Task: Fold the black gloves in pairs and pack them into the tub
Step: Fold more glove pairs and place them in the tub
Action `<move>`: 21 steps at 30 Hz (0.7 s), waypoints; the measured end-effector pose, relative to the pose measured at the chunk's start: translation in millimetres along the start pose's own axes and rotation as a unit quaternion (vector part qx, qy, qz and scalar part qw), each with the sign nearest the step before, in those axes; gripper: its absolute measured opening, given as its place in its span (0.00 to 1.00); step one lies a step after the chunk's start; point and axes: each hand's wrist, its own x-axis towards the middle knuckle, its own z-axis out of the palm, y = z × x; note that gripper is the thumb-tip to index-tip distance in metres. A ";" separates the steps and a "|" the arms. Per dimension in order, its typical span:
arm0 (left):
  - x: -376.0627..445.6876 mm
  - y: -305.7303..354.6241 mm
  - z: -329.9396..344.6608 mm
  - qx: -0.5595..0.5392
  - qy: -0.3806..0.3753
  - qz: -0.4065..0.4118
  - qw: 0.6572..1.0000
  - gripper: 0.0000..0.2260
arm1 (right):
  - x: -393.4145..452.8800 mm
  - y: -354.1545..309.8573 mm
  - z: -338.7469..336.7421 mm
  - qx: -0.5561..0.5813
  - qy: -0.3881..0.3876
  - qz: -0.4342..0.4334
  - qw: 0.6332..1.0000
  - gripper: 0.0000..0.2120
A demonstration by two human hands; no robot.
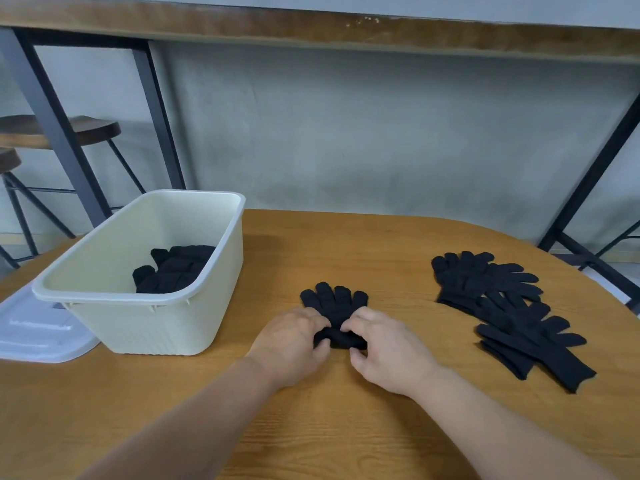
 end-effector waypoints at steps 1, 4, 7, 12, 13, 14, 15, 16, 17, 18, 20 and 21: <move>-0.4 0.2 -0.4 -0.016 0.002 -0.016 1.000 0.12 | 0.3 0.7 0.2 0.008 0.002 0.007 1.000 0.17; -2.0 0.1 -4.8 -0.076 -0.004 -0.071 0.995 0.09 | 4.3 -0.5 -1.8 0.120 0.012 0.058 0.991 0.10; 0.3 -0.7 -8.8 -0.162 -0.022 -0.129 0.978 0.07 | 12.9 -1.4 -5.1 0.255 -0.017 0.135 0.957 0.06; 10.0 -2.3 -8.3 -0.189 -0.038 -0.186 0.963 0.08 | 20.9 -0.1 -3.3 0.260 -0.064 0.195 0.943 0.09; 12.0 -2.2 -8.1 -0.184 -0.039 -0.193 0.963 0.08 | 21.9 0.1 -3.0 0.260 -0.060 0.201 0.943 0.09; 13.9 -2.6 -7.2 -0.176 -0.041 -0.200 0.963 0.08 | 22.8 0.1 -2.1 0.267 -0.052 0.207 0.940 0.08; 15.5 -2.6 -6.9 -0.169 -0.041 -0.208 0.963 0.07 | 23.9 0.1 -1.3 0.272 -0.042 0.216 0.937 0.08; 16.9 -2.9 -5.7 -0.166 -0.039 -0.216 0.961 0.07 | 25.3 0.1 0.2 0.270 -0.032 0.225 0.936 0.09; 17.7 -3.0 -4.4 -0.165 -0.032 -0.222 0.960 0.08 | 26.4 0.2 1.9 0.261 -0.020 0.231 0.937 0.09; 17.9 -3.1 -3.3 -0.159 -0.020 -0.222 0.962 0.08 | 27.1 -0.6 3.6 0.245 -0.008 0.232 0.941 0.09; 17.7 -2.6 -0.4 -0.120 0.016 -0.191 0.974 0.09 | 26.3 -2.1 7.2 0.189 0.024 0.205 0.960 0.08; 17.3 -2.2 0.8 -0.092 0.033 -0.161 0.982 0.08 | 25.3 -3.6 8.1 0.156 0.038 0.178 0.971 0.06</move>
